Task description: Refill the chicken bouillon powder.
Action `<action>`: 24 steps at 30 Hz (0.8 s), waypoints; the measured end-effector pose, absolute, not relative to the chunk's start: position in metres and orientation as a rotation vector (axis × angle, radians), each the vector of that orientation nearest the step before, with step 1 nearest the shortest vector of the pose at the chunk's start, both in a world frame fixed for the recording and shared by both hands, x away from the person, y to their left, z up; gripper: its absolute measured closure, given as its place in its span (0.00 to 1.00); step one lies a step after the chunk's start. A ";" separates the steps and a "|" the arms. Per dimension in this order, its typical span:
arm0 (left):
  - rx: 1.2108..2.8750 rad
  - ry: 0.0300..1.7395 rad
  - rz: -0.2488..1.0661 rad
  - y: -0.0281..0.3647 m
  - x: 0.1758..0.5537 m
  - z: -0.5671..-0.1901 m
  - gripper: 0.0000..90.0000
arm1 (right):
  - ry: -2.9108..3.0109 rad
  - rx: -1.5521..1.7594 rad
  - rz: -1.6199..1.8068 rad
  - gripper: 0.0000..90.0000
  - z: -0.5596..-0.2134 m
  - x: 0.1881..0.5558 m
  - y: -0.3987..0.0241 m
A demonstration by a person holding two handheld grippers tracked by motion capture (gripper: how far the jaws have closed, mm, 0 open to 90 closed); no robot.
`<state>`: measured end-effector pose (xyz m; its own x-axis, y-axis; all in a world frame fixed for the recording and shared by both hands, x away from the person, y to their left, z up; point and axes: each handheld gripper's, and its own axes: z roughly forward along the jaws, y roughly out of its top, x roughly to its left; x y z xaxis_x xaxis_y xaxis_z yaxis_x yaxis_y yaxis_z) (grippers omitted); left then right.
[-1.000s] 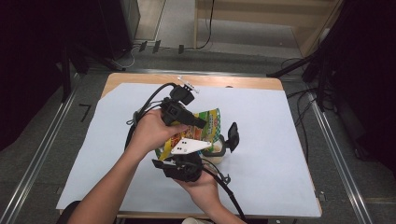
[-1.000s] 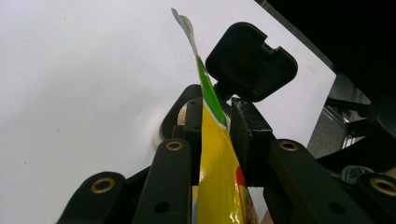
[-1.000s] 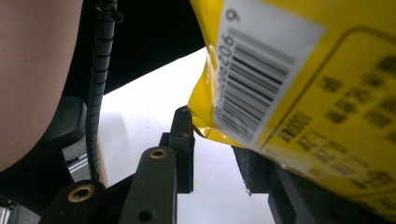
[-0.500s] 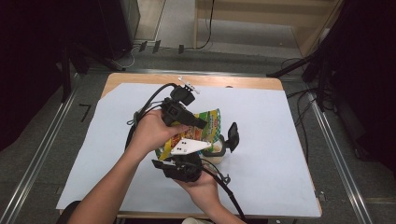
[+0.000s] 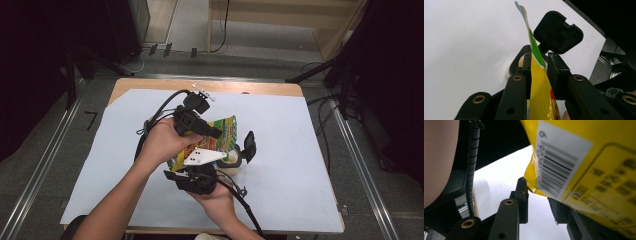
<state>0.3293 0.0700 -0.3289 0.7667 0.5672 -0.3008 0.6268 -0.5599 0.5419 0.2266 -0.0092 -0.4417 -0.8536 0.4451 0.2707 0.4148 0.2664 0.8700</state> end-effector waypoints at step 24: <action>2.304 0.918 -0.134 0.074 0.333 -0.329 0.86 | 2.491 0.837 1.705 0.79 -0.437 0.226 -0.009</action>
